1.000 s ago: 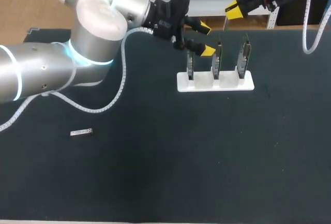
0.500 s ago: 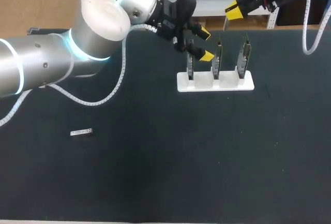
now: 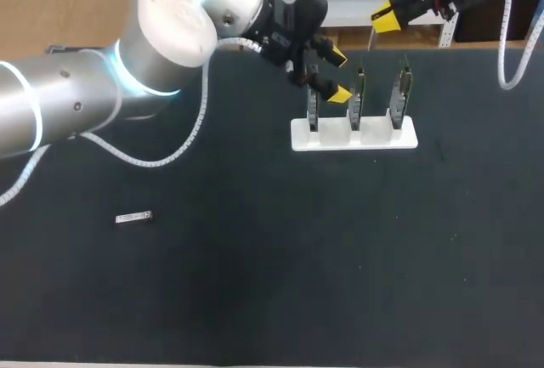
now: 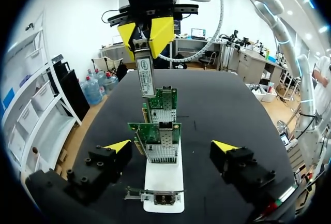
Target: Pick up the optical module with the left hand, and insert it into the network port with the right hand.
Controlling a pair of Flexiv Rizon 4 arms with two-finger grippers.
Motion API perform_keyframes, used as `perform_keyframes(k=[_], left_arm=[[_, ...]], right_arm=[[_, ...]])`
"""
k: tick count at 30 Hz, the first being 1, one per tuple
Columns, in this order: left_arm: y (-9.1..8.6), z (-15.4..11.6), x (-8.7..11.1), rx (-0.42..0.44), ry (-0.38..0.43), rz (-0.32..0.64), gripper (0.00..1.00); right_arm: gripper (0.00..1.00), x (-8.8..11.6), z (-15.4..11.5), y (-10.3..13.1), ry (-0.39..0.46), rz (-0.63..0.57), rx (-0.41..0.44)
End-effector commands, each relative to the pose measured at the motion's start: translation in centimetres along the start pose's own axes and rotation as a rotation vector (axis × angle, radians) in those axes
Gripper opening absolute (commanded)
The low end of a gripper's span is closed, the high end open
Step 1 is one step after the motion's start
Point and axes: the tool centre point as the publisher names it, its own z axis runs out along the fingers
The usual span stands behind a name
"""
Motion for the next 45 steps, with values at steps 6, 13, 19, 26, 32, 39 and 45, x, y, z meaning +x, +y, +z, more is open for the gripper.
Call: perform_keyframes(k=[6,13,19,26,32,39,45], left_arm=[[0.5,0.1,0.0,0.004,0.014,-0.002,1.00],[0.4,0.2,0.0,0.027,0.017,0.027,1.00],[0.4,0.2,0.0,0.027,0.017,0.027,1.00],[0.4,0.2,0.0,0.027,0.017,0.027,1.00],[0.4,0.2,0.0,0.027,0.017,0.027,1.00],[0.4,0.2,0.0,0.027,0.017,0.027,1.00],[0.4,0.2,0.0,0.027,0.017,0.027,1.00]], right_arm=[[0.00,0.1,0.0,-0.1,-0.003,-0.003,-0.002],[0.00,0.0,-0.1,-0.1,-0.004,-0.004,0.000],[0.00,0.0,0.0,-0.2,-0.003,-0.006,-0.007],[0.00,0.0,0.4,-0.1,0.010,-0.015,-0.035],[0.00,-0.1,0.7,0.0,0.018,-0.025,-0.050],[0.00,0.3,1.4,0.5,0.039,-0.024,-0.065],[0.00,0.6,1.6,0.9,0.043,-0.019,-0.074]])
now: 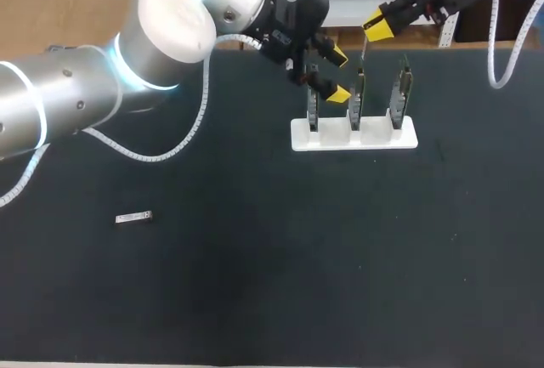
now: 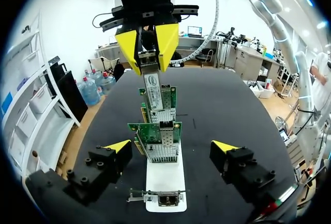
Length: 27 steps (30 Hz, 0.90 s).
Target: Pick up the optical module with the left hand, and insert it into the network port with the right hand.
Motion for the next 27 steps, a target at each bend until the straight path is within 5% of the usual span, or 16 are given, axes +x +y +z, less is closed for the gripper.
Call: perform_keyframes(k=[1,27], left_arm=[[0.3,0.1,-0.1,0.006,0.004,0.000,1.00],[0.3,0.1,-0.1,0.006,0.004,0.000,1.00]], right_arm=[[0.00,0.1,0.1,0.2,0.003,0.002,-0.002],[0.00,1.0,1.8,0.1,0.038,0.017,-0.021]])
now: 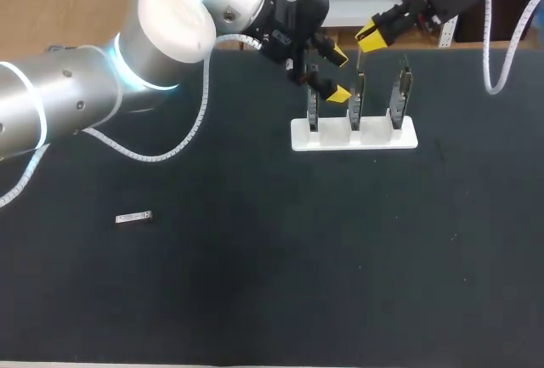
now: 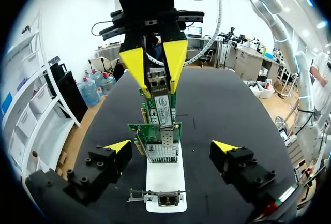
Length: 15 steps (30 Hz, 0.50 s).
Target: Pick up the optical module with the left hand, and insert it into the network port with the right hand.
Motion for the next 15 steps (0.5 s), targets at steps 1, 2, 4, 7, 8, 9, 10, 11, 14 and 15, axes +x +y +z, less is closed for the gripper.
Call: perform_keyframes(k=[1,2,4,7,8,9,10,11,14,15], left_arm=[[0.30,0.07,-0.07,0.006,0.004,0.000,1.00],[0.30,0.07,-0.07,0.006,0.004,0.000,1.00],[0.30,0.07,-0.07,0.006,0.004,0.000,1.00],[0.30,0.07,-0.07,0.006,0.004,0.000,1.00],[0.30,0.07,-0.07,0.006,0.004,0.000,1.00],[0.30,0.07,-0.07,0.006,0.004,0.000,1.00],[0.30,0.07,-0.07,0.006,0.004,0.000,1.00],[0.30,0.07,-0.07,0.006,0.004,0.000,1.00],[0.30,0.07,-0.07,0.006,0.004,0.000,1.00],[0.30,0.07,-0.07,0.006,0.004,0.000,1.00]], right_arm=[[0.00,0.15,0.22,-0.28,0.002,0.003,-0.004],[0.00,0.19,0.24,-0.29,0.003,0.004,-0.004],[0.00,0.25,0.28,-0.35,0.004,0.004,-0.004],[0.00,0.34,0.30,-0.46,0.015,0.002,0.003],[0.00,0.36,0.30,-0.48,0.018,0.001,0.005],[0.00,0.37,0.31,-0.49,0.019,0.001,0.005],[0.00,0.38,0.30,-0.49,0.020,0.000,0.005],[0.00,0.37,0.30,-0.50,0.024,-0.001,0.006],[0.00,0.22,0.21,-0.44,0.021,-0.007,0.010],[0.00,0.12,0.16,-0.41,0.019,-0.011,0.011]])
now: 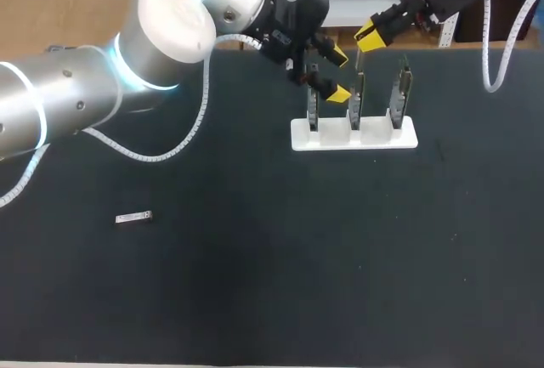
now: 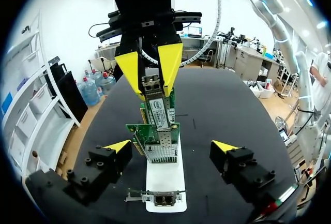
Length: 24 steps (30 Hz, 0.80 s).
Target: Pick up the optical module with the left hand, and insert it into the network port with the right hand.
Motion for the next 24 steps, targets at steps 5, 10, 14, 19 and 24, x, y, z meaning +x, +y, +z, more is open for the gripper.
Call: perform_keyframes(k=[5,10,14,19,24], left_arm=[[0.30,0.07,-0.08,0.005,0.004,0.000,1.00],[0.30,0.07,-0.08,0.005,0.004,0.000,1.00],[0.30,0.07,-0.08,0.005,0.004,0.000,1.00],[0.30,0.07,-0.08,0.005,0.004,0.000,1.00],[0.30,0.07,-0.08,0.005,0.004,0.000,1.00]], right_arm=[[0.00,-0.24,-0.05,0.20,0.002,-0.021,0.012],[0.00,-0.28,-0.19,0.30,0.002,-0.024,0.013],[0.00,-0.24,-0.23,0.45,0.005,-0.025,0.012],[0.00,-0.11,-0.13,0.64,0.010,-0.024,0.012],[0.00,0.06,-0.09,0.71,0.009,-0.018,0.012]])
